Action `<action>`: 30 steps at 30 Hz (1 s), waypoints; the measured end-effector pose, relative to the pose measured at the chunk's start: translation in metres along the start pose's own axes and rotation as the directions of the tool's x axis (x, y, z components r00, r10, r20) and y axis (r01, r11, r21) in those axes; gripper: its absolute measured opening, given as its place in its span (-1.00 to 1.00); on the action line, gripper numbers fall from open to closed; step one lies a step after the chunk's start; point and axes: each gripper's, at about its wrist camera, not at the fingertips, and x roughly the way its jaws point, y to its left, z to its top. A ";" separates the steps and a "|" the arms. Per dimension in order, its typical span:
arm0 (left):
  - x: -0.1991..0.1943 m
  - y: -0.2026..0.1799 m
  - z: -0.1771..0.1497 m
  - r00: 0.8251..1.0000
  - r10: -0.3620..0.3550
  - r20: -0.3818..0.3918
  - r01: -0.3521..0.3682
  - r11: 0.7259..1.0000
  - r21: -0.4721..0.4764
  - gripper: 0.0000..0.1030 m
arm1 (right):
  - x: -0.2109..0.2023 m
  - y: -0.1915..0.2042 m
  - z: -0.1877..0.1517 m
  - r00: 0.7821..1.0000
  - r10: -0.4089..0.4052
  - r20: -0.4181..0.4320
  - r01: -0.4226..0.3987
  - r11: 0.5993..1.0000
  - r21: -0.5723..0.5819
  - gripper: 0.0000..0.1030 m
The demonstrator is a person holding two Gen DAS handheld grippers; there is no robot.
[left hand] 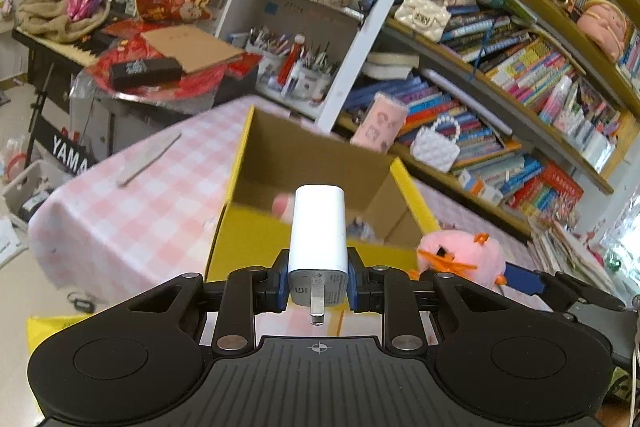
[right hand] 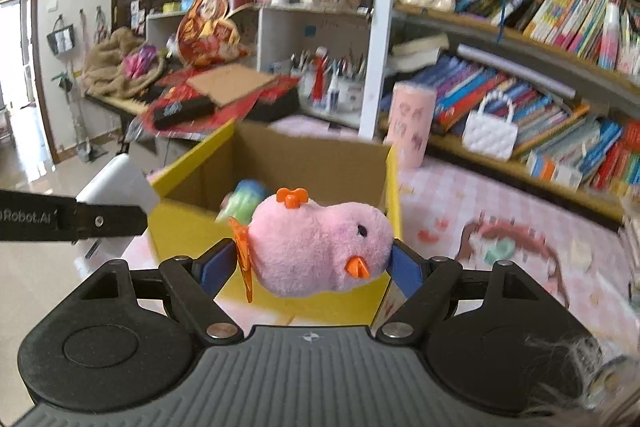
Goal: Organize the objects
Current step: 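Carry the chick with the right tool into the yellow box while the left tool carries the charger, then open the right tool releasing the chick while the left tool releases the charger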
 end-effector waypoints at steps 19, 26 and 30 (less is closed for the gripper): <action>0.098 0.009 0.029 0.985 0.168 -0.028 -0.168 0.986 0.006 -0.52 | 0.120 -0.013 0.021 0.989 0.067 -0.135 -0.087 0.985 -0.146 0.57; 0.099 0.002 0.028 0.980 0.198 -0.026 -0.196 0.979 0.059 -0.49 | 0.115 -0.015 0.018 0.990 0.055 -0.129 -0.072 0.989 -0.129 0.71; 0.089 -0.001 0.028 0.982 0.188 0.003 -0.188 0.980 0.059 -0.27 | 0.104 -0.018 0.019 0.994 0.040 -0.103 -0.051 0.992 -0.111 0.78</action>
